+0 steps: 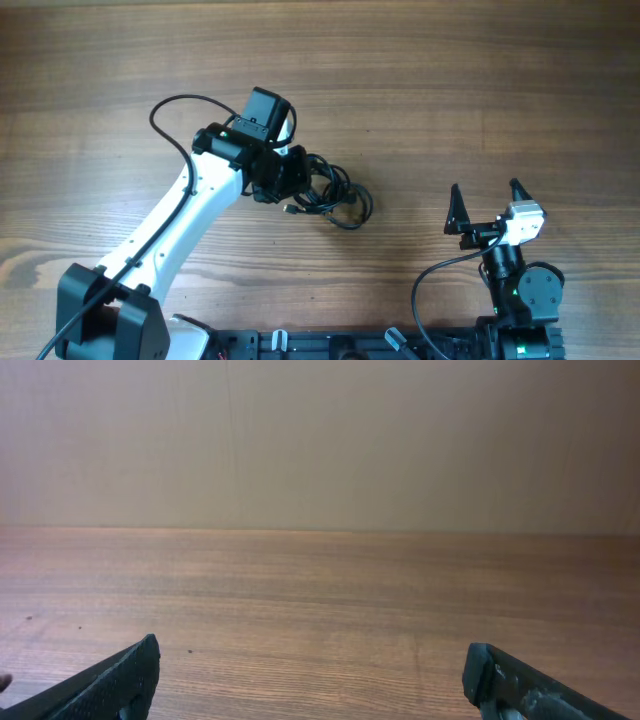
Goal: Untangle cables
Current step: 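Lower the left gripper and grasp a cable from the bundle, then move the right gripper toward the bundle beside the left gripper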
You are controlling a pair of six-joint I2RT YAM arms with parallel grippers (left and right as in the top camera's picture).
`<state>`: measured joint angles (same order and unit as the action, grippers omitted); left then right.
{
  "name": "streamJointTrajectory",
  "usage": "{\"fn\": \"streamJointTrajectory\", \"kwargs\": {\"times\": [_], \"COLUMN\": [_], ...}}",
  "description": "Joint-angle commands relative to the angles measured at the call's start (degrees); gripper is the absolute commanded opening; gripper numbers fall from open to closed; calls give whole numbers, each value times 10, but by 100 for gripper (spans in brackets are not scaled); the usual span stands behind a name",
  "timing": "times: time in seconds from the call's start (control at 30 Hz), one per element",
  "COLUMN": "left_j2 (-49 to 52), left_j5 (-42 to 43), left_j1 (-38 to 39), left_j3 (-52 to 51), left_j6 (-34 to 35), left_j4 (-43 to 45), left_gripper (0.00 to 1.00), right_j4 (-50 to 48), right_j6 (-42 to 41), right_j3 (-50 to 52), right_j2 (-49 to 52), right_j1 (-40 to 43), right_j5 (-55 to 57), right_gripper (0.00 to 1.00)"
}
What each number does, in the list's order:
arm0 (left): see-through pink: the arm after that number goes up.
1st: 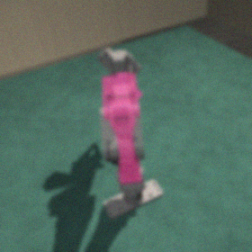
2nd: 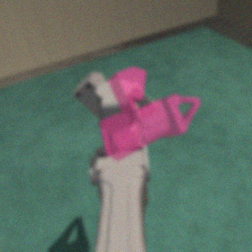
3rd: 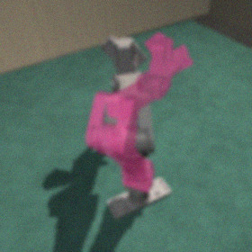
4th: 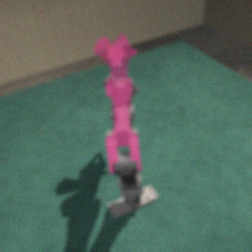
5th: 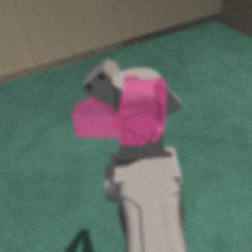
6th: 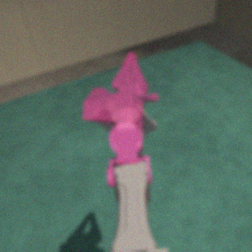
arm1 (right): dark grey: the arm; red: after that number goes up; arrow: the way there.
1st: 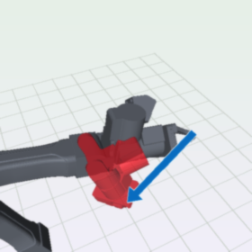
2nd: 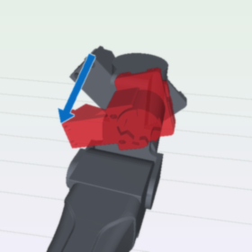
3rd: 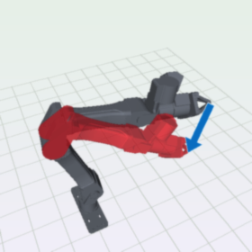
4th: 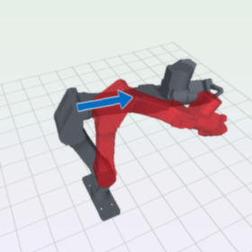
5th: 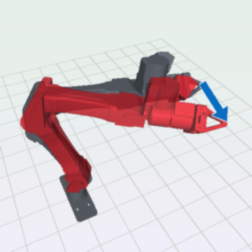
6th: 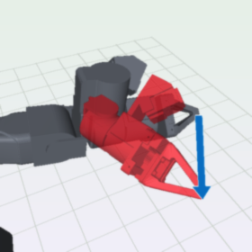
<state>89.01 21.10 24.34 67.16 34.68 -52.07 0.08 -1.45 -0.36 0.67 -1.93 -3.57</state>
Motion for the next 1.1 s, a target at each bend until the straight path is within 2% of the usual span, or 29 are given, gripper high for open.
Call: {"fn": "streamJointTrajectory", "kwargs": {"times": [0.0,0.07,0.17,0.2,0.23,0.33,0.4,0.5,0.6,0.67,0.73,0.8,0.9,1.0,1.07], "left_j2": [-16,-16,-16,-16,-16,-16,-16,-16,-16,-16,-16,-16,-16,-16,-17], "left_j5": [14,14,14,14,14,14,13,13,-6,-27,-32,-32,-32,-47,-42], "left_j1": [11,11,11,11,11,11,11,11,11,11,11,11,11,11,8], "left_j3": [15,15,15,15,15,15,15,15,15,15,15,15,15,15,16], "left_j6": [3,3,3,3,3,3,3,3,3,3,3,3,3,1,1], "left_j4": [2,2,2,3,4,3,4,8,10,11,11,11,11,10,8], "left_gripper": [6,6,5,6,6,6,6,7,9,10,11,12,13,25,25], "right_j4": [-2,-7,-11,-13,-22,-109,-95,8,127,136,81,50,30,37,42], "right_j6": [-67,-120,-393,-540,-586,-521,-486,-398,-329,-329,-352,-493,-426,-419,-419], "right_j3": [1,1,1,1,1,-7,-47,-155,-267,-317,-325,-325,-325,-325,-325], "right_j2": [-4,-4,-3,-3,-3,-3,1,50,159,250,320,392,455,479,478], "right_j1": [2,2,2,2,2,2,2,2,2,2,2,2,2,-2,-9], "right_j5": [-7,-9,-82,-98,-118,-214,-223,-236,-276,-362,-468,-498,-561,-565,-560], "right_gripper": [100,100,100,100,100,100,100,100,100,100,100,100,100,100,99]}}
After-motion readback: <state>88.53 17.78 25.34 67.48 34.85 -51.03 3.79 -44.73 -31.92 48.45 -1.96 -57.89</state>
